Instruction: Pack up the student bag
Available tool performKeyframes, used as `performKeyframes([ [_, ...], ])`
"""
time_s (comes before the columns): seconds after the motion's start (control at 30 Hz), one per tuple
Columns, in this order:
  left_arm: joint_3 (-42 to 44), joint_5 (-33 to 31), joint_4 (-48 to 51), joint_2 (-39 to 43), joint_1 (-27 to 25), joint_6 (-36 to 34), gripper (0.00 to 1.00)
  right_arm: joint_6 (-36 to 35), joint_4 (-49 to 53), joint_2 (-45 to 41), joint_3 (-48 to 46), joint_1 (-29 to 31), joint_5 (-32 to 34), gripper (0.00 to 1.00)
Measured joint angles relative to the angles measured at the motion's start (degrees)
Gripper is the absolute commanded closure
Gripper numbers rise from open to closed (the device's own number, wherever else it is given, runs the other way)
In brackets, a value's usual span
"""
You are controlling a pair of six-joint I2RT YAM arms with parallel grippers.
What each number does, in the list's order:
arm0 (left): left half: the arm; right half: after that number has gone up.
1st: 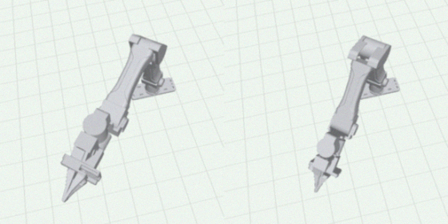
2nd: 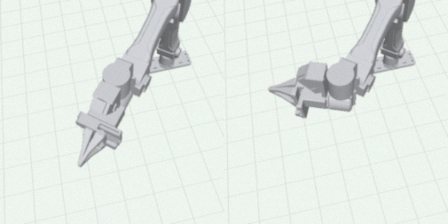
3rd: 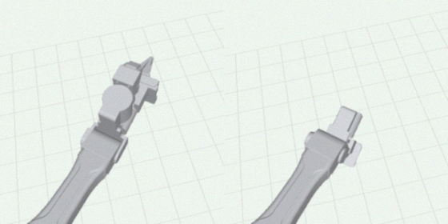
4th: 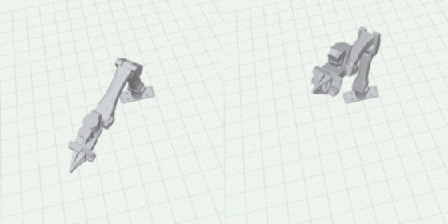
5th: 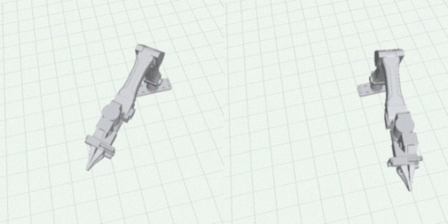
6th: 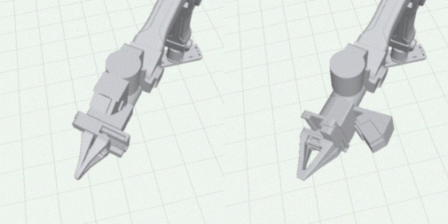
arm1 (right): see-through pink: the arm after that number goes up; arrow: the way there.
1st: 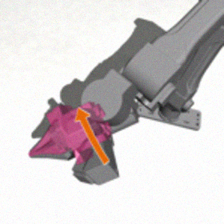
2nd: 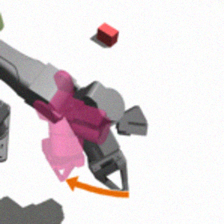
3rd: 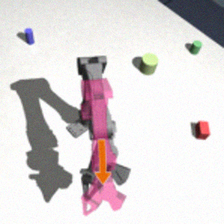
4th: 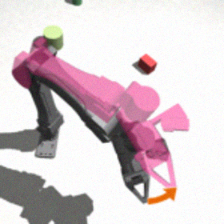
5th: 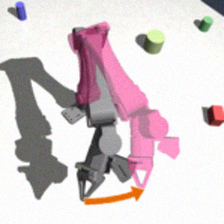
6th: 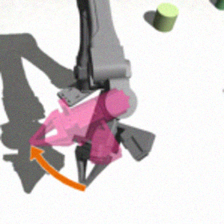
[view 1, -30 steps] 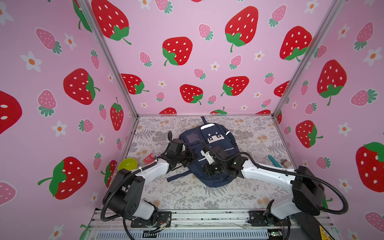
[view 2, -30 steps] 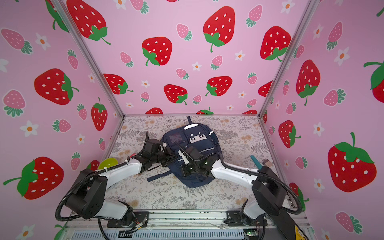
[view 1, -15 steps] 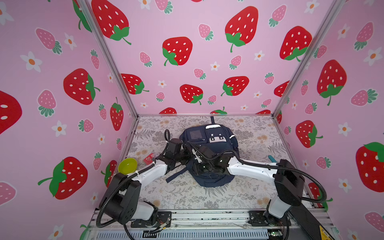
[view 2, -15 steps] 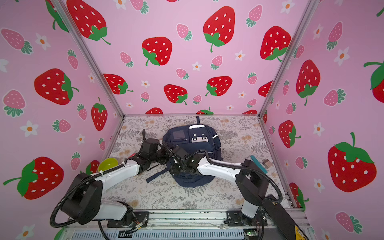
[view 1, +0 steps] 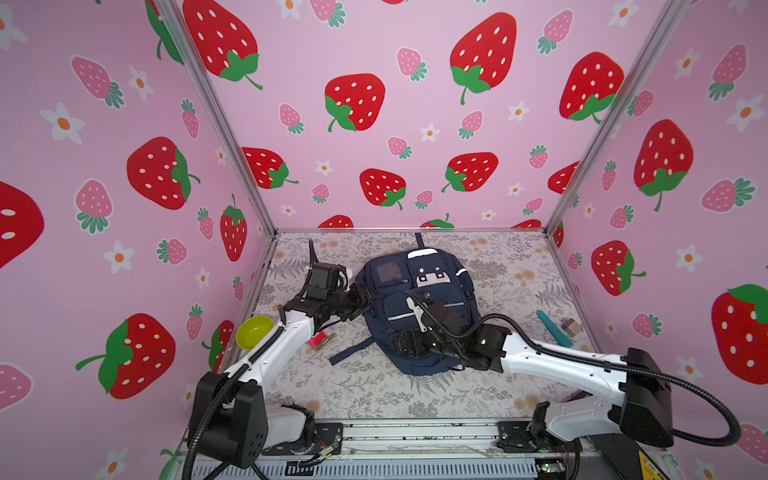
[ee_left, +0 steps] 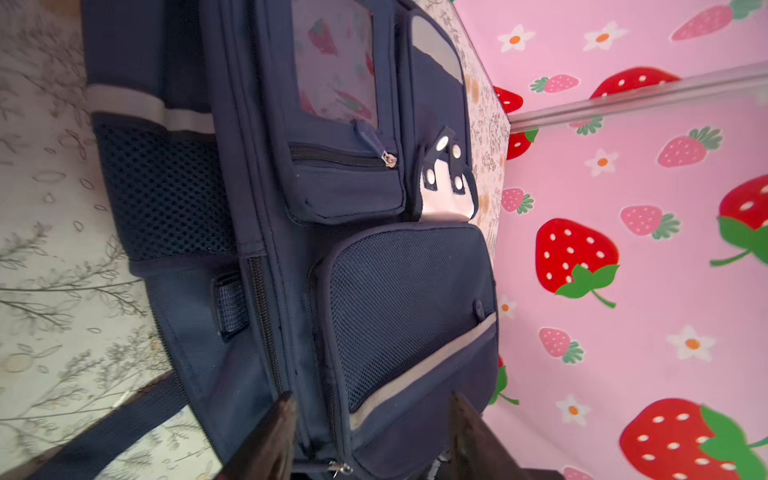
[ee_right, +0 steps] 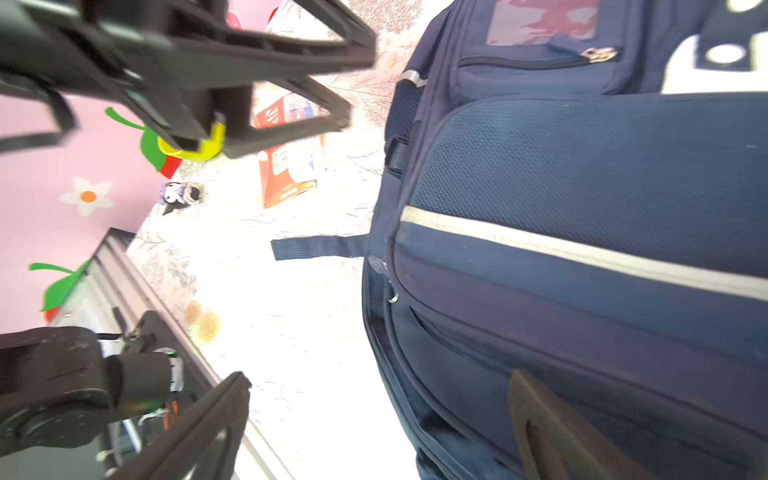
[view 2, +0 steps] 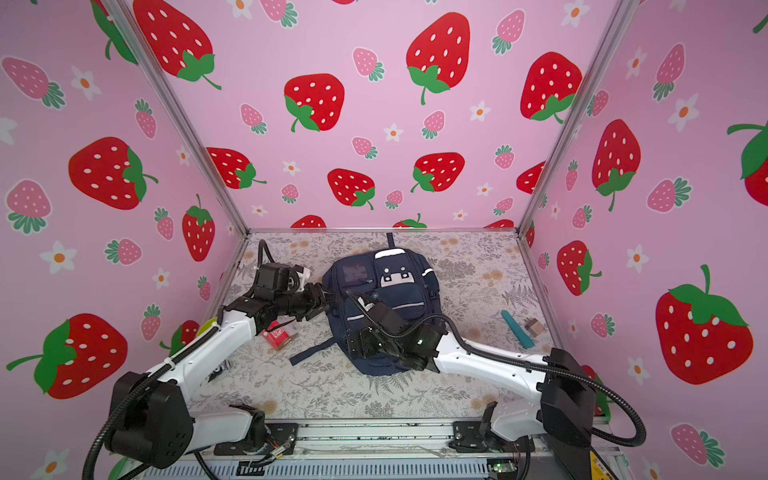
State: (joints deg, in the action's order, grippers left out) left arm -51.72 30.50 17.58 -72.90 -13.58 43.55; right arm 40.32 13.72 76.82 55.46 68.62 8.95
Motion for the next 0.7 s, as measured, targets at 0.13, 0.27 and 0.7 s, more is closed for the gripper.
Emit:
performKeyframes([
  [0.13, -1.70, -5.25, 7.69, 4.33, 1.95, -6.60, 0.35, 2.49, 4.50, -2.36, -0.28, 0.39, 6.80, 0.00],
  [0.27, -2.12, -11.87, 14.43, 8.48, 5.55, -11.50, 0.33, 5.31, 8.90, -3.61, -0.39, 0.37, 14.25, 0.00],
  [0.7, 0.28, -27.08, 22.10, 13.07, 15.10, -18.32, 0.23, 4.09, -0.46, -20.22, -13.18, -1.70, 17.40, 0.03],
])
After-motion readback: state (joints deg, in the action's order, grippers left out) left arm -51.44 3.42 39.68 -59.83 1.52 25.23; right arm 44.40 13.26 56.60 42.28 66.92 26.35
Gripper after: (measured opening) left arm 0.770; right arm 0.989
